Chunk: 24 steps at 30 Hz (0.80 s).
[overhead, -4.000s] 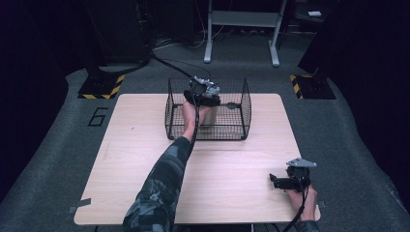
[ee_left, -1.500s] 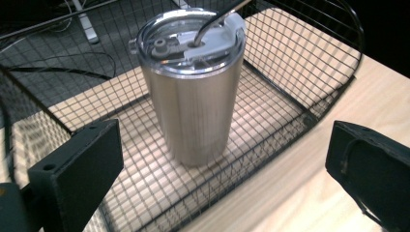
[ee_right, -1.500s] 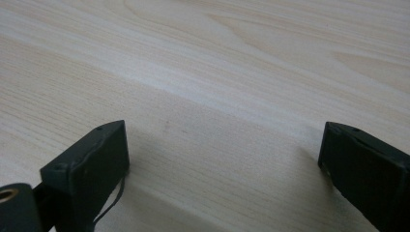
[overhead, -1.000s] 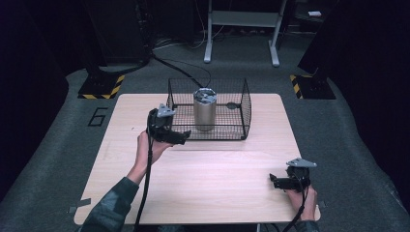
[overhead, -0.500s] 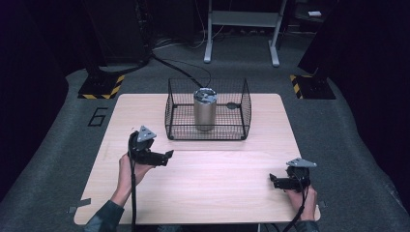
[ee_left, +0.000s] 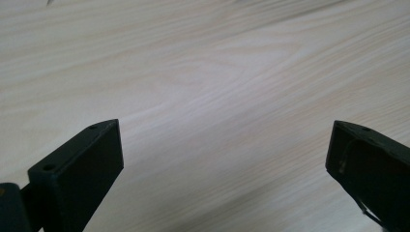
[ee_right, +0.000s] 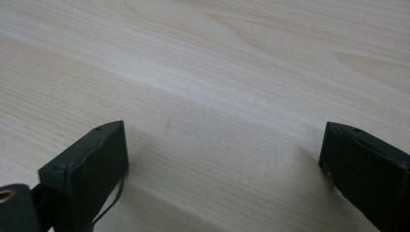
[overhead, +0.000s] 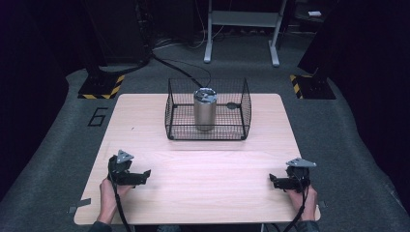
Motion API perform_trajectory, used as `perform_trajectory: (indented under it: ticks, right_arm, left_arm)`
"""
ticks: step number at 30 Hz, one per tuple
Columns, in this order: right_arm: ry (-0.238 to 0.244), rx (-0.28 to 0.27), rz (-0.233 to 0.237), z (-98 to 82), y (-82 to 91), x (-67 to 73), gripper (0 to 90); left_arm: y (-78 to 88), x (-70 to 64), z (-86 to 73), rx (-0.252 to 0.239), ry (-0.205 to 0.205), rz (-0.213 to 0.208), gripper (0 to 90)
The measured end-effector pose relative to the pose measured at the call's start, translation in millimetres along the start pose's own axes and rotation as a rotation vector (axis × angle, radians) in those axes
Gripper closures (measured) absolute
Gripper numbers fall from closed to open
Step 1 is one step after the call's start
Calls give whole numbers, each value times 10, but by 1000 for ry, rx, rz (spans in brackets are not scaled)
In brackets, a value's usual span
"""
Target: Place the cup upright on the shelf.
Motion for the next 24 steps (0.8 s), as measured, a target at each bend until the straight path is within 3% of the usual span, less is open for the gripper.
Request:
perform_trajectory:
  ticks: [8,10,16,18,24]
  right_arm:
    - [3,2,2,0,-1,3,29]
    - [0,2,3,-1,-1,6,28]
    - [-6,3,1,-3,-1,6,20]
    - [-4,5,-3,-2,-4,-2,10]
    - [-4,9,-13,-4,-9,-16,0]
  left_arm:
    - [-125,127,-228,27,33,9,1]
    - [-161,171,-295,20,40,29,0]
    - [-162,247,-333,3,26,65,0]
    - [-164,279,-337,-2,42,76,0]
    - [-166,284,-337,-5,41,75,0]
Point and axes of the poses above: each handheld gripper's, and its own axes: y roughly backward along the jaws, z roughly out of its top, x roughly to its left, the point moved 8 cm from there along -y, roughly forward along the jaws, and after that the axes turned 9 degrees about z, right-handed, at the moved point
